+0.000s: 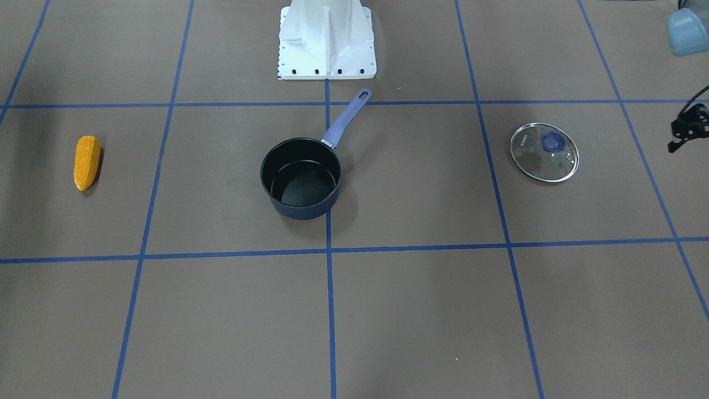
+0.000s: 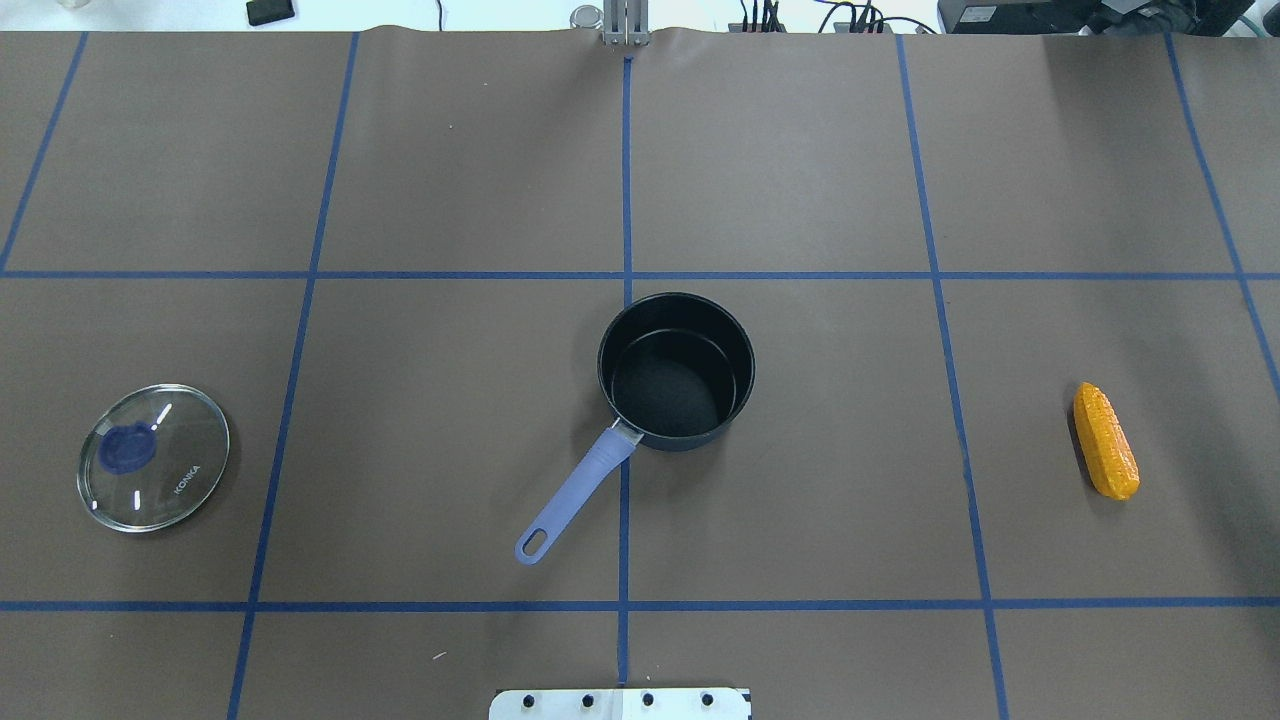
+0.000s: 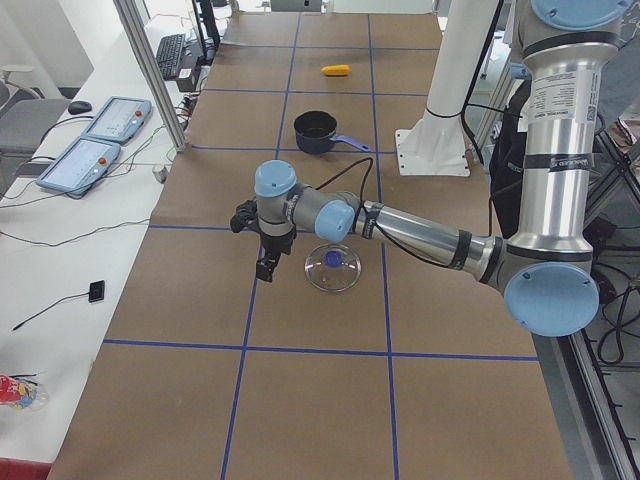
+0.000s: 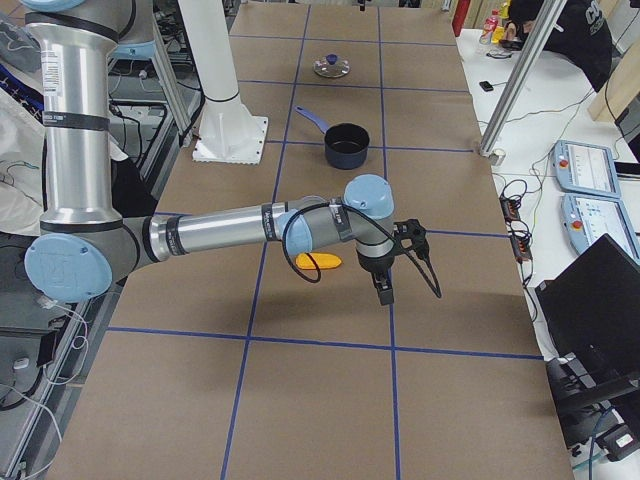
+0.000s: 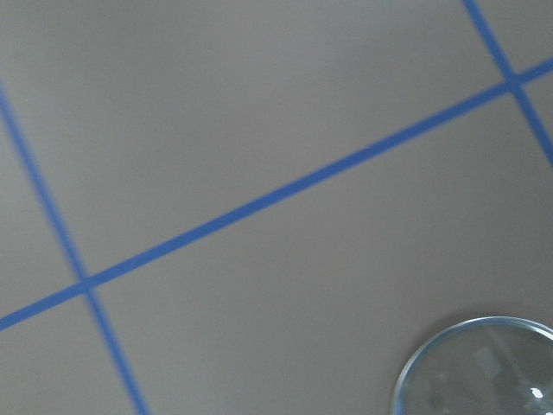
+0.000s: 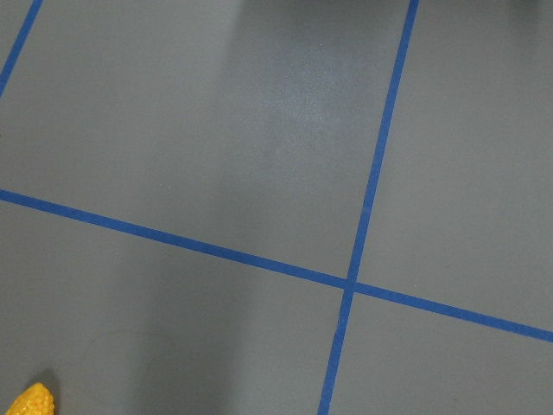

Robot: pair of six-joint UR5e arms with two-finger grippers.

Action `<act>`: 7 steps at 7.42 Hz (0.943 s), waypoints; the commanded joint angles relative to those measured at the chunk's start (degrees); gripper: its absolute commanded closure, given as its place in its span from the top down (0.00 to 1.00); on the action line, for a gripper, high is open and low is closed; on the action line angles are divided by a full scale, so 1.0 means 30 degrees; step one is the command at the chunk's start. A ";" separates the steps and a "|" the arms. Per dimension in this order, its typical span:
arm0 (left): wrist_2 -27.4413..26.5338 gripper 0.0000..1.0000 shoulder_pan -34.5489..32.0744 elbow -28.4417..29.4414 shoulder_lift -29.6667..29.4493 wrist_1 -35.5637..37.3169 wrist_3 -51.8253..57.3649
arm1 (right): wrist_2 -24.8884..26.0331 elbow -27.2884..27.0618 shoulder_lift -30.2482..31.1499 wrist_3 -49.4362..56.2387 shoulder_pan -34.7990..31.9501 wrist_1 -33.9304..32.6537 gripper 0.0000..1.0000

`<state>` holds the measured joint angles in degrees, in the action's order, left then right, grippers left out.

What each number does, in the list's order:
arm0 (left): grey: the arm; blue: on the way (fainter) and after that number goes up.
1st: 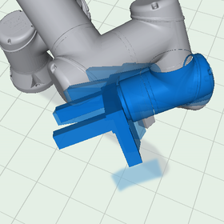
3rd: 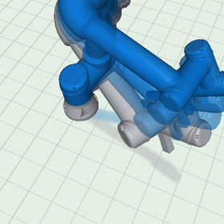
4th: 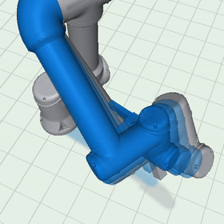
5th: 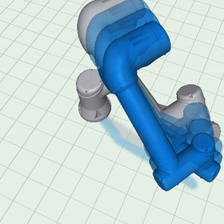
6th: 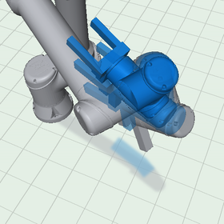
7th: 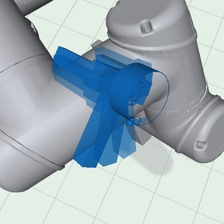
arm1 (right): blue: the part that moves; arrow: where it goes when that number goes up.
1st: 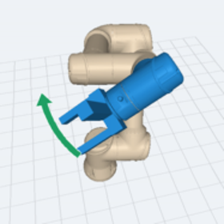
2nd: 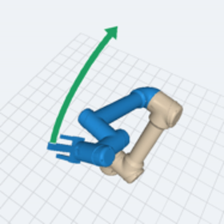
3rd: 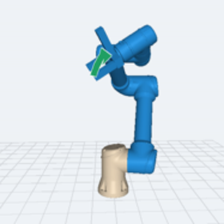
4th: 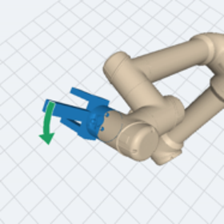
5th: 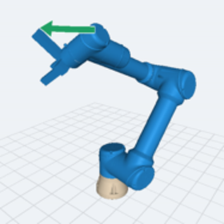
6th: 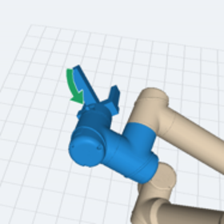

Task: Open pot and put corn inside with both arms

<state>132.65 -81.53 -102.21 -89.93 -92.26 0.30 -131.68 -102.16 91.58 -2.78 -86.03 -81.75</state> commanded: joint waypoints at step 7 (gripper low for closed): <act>0.1310 0.98 -0.3117 0.2955 0.0328 0.0196 0.1247 | 0.4383 -0.0312 0.2774 -1.5781 0.9436 1.1764 1.00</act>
<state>136.54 -90.85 -93.26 -89.23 -91.58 4.04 -124.91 -103.07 97.21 -41.54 -65.47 -53.63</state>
